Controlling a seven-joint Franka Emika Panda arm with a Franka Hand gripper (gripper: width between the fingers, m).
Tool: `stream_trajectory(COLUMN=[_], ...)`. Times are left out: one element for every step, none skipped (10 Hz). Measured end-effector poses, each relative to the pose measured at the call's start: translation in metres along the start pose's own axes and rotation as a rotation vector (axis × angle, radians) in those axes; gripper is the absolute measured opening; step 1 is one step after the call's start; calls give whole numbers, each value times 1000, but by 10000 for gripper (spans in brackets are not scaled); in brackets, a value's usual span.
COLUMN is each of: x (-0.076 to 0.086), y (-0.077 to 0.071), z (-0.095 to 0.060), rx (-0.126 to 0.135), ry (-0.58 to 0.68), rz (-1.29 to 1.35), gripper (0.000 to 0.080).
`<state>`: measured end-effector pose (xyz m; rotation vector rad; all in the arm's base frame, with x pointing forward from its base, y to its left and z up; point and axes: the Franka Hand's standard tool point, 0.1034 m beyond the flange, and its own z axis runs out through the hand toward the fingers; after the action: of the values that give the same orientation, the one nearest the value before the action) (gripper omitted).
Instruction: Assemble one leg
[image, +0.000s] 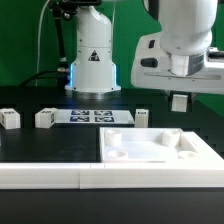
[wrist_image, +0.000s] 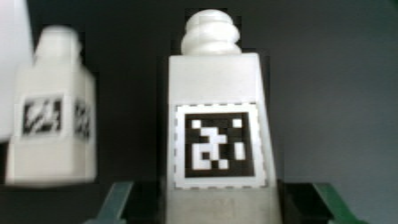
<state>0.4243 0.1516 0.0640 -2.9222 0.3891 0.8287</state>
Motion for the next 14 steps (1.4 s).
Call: stream_trajectory(x=[-6, -5, 1, 2, 6, 9, 7, 11, 12, 15, 19, 22, 26, 31], y=[5, 7, 9, 12, 11, 8, 8, 5, 3, -1, -7, -10, -13, -17], z=[-8, -15, -27, -39, -46, -46, -43, -46, -48, -57, -69, -77, -84, -92], rx=[-27, -29, -37, -38, -24, -7, -2, 18, 20, 3, 19, 40, 53, 74], ry=[56, 91, 165, 215, 270, 350, 383, 468, 539, 613, 701, 776, 838, 902], rz=[-33, -76, -127, -181, -178, -186, -192, -198, -230, -293, -321, -343, -367, -374], gripper=[291, 291, 291, 291, 291, 291, 291, 291, 291, 291, 291, 291, 291, 291])
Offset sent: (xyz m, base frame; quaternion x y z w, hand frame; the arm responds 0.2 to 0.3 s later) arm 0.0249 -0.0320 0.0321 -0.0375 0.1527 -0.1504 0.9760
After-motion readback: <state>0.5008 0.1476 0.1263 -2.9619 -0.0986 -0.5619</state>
